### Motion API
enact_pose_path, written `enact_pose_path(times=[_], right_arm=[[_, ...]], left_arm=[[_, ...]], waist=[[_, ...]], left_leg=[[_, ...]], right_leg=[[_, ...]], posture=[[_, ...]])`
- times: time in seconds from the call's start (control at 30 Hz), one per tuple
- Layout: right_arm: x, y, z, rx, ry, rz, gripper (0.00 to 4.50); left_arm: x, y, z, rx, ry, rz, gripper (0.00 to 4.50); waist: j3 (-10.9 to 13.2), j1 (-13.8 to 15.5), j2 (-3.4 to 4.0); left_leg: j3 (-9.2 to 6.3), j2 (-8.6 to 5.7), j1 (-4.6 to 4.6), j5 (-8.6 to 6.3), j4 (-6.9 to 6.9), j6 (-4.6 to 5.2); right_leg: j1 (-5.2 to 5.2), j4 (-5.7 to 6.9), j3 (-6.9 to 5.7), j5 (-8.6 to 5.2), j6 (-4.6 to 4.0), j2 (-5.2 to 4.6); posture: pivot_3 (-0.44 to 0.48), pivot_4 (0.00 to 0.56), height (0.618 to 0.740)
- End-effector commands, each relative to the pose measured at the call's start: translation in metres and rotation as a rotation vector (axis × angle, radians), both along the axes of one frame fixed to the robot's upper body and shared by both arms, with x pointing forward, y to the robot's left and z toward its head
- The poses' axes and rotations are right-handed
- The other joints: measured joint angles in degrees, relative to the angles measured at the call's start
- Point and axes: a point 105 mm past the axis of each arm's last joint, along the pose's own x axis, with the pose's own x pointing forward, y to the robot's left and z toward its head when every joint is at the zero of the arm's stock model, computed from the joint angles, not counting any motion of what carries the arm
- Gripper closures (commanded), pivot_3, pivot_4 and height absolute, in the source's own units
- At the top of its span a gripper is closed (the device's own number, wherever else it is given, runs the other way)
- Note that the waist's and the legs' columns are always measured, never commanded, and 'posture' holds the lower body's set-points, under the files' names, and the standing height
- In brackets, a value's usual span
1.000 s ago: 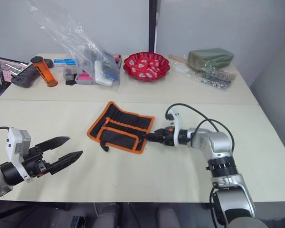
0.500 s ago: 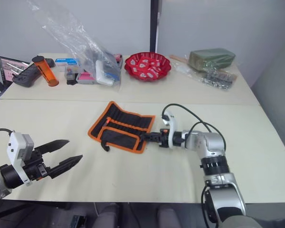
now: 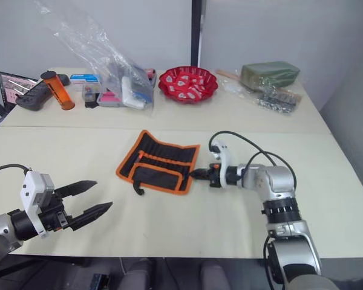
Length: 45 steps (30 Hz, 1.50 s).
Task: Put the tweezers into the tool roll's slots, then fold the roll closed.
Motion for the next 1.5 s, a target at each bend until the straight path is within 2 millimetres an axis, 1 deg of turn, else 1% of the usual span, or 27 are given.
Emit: enact_pose_path(times=[0.03,0.1,0.27,0.37,0.47,0.5,0.6,0.73,0.87,1.07,1.27,1.5], right_arm=[[-0.002,-0.011,0.022,0.009,-0.001,0.032,4.45],[-0.006,-0.019,0.022,-0.028,0.051,0.053,4.45],[-0.013,-0.03,0.028,-0.094,0.135,0.093,4.45],[-0.014,-0.02,0.047,-0.015,0.167,0.127,4.45],[-0.017,-0.008,0.054,-0.032,0.15,0.167,4.45],[-0.017,-0.005,0.054,-0.036,0.16,0.169,4.45],[-0.006,0.001,0.049,-0.066,0.172,0.107,4.45],[-0.006,0.017,0.054,-0.029,0.192,0.11,4.45],[-0.006,0.031,0.046,-0.018,0.213,0.099,4.45],[0.005,0.042,0.042,0.036,0.247,0.023,4.45],[0.01,0.047,0.036,0.071,0.285,-0.029,4.45],[0.016,0.031,0.04,0.121,0.293,-0.088,4.45]], left_arm=[[0.001,-0.004,0.005,0.02,-0.03,-0.03,0.0],[0.0,-0.007,0.004,0.01,-0.015,-0.05,0.0],[-0.003,-0.012,0.002,-0.003,0.012,-0.08,0.0],[-0.001,-0.011,0.001,0.0,0.011,-0.072,0.0],[0.002,-0.014,0.002,-0.01,0.003,-0.073,0.0],[0.002,-0.014,0.001,-0.011,0.003,-0.075,0.0],[0.003,-0.015,-0.001,0.0,0.004,-0.077,0.0],[0.004,-0.015,-0.001,0.002,0.005,-0.077,0.0],[0.005,-0.015,-0.002,0.003,0.007,-0.077,0.0],[0.005,-0.016,-0.003,0.007,0.007,-0.078,0.0],[0.006,-0.017,-0.005,0.01,0.009,-0.081,0.0],[0.008,-0.02,-0.008,0.007,0.014,-0.097,0.0]], waist=[[0.0,0.1,0.0],[0.0,0.1,0.0],[0.0,0.0,0.0],[0.0,-0.2,0.0],[0.0,-0.1,0.0],[0.0,-0.1,0.0],[0.0,-0.1,0.0],[0.0,-0.1,0.0],[0.0,-0.1,0.01],[0.0,-0.1,0.01],[0.0,-0.1,0.01],[0.0,0.0,0.02]], left_leg=[[0.0,0.0,0.0,0.0,0.0,0.0],[0.01,-0.02,-0.01,0.0,0.01,0.0],[0.01,-0.01,-0.01,0.0,0.01,0.0],[0.04,0.0,-0.01,0.0,0.01,0.0],[0.05,0.01,0.0,0.0,0.01,0.01],[0.04,0.01,-0.01,0.0,0.01,0.0],[0.05,0.0,-0.01,0.0,0.01,0.0],[0.04,0.0,-0.02,0.0,0.01,0.0],[0.03,0.01,-0.02,0.0,0.01,0.01],[0.03,0.01,-0.02,0.0,0.01,0.01],[0.03,0.01,-0.02,0.0,0.01,0.01],[0.02,0.0,-0.02,0.01,0.01,0.01]], right_leg=[[0.0,0.0,0.0,0.0,0.0,0.0],[0.01,-0.01,0.01,0.0,0.0,-0.02],[-0.01,0.0,0.01,-0.01,0.01,-0.01],[-0.04,0.0,0.03,-0.01,0.0,-0.01],[-0.04,0.02,0.03,0.0,0.01,0.01],[-0.04,0.01,0.03,-0.01,0.02,0.01],[-0.03,0.01,0.04,0.0,0.01,0.0],[-0.04,0.03,0.04,0.05,-0.07,0.0],[-0.04,0.06,0.03,0.07,-0.1,0.02],[-0.04,0.07,0.03,0.09,-0.12,0.02],[-0.04,0.08,0.02,0.1,-0.15,0.02],[-0.01,0.08,0.01,0.11,-0.15,0.01]], posture=[[0.0,0.15,0.74],[0.0,0.15,0.74],[0.0,0.15,0.74],[0.0,0.15,0.74],[0.0,0.15,0.74],[0.0,0.15,0.74],[0.0,0.15,0.74],[0.0,0.15,0.74],[0.0,0.15,0.74],[0.0,0.15,0.74],[0.0,0.15,0.74],[0.0,0.15,0.74]])
